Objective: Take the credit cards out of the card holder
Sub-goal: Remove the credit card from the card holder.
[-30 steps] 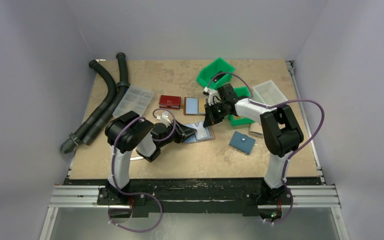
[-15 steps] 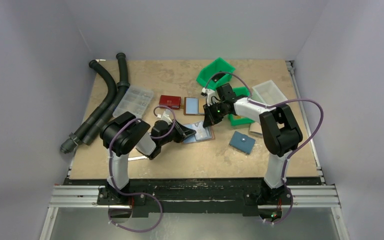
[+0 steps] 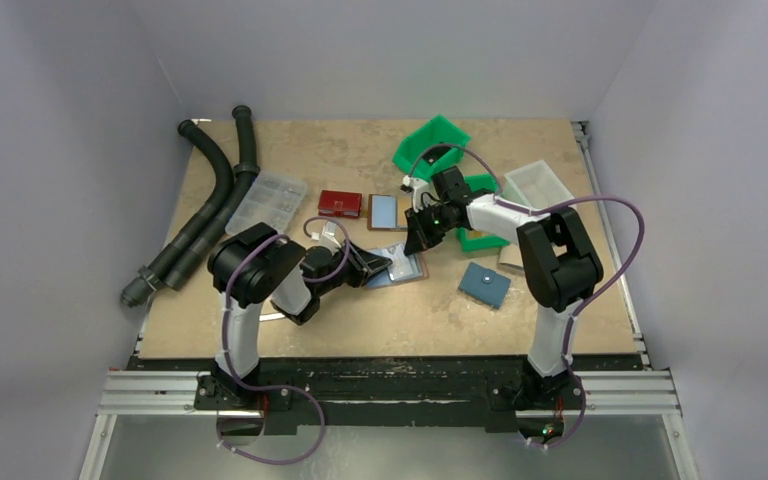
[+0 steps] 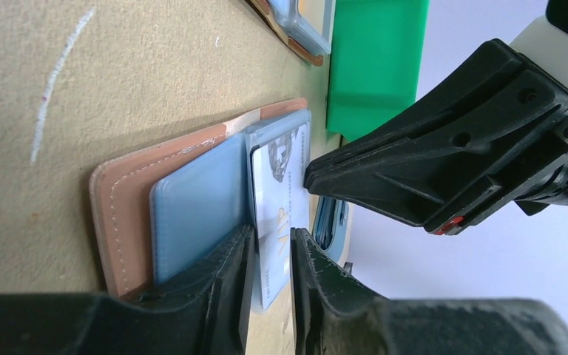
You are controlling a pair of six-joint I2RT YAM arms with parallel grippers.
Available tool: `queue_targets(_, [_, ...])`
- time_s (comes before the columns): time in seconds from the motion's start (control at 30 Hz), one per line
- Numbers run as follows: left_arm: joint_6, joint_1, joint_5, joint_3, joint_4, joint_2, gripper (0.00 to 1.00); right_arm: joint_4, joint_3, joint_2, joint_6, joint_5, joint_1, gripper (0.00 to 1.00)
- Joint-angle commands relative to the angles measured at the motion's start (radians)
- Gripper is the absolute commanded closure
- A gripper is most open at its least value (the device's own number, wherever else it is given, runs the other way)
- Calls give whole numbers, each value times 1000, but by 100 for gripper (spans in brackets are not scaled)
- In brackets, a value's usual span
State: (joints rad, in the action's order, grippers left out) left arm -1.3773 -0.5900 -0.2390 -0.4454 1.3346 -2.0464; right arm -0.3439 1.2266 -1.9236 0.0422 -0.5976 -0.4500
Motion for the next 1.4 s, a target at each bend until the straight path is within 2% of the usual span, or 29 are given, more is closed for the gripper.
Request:
queue_targets(0.0, [40, -6, 24, -21, -60, 45, 77, -87, -33, -80, -2, -149, -84, 100])
queue_targets(0.17, [64, -6, 24, -30, -90, 50, 98, -97, -29, -86, 2, -178, -89, 100])
queue_targets(0.33, [110, -5, 21, -20, -92, 58, 100, -85, -29, -84, -8, -86, -90, 100])
queue_targets(0.53, [310, -3, 119, -23, -447, 226, 100, -59, -33, -77, -33, 72, -79, 97])
queue_targets(0.57, [375, 7, 148, -29, -568, 278, 100, -55, -35, -77, -34, 95, -77, 93])
queue_targets(0.63, [393, 17, 144, -26, -602, 292, 100, -55, -33, -77, -34, 103, -76, 90])
queue_targets(1.03, [395, 69, 64, 34, -566, 308, 100, -55, -35, -77, -29, 132, -65, 83])
queue_targets(1.37, [332, 141, -72, 115, -377, 266, 100, -57, -35, -78, -22, 123, -61, 79])
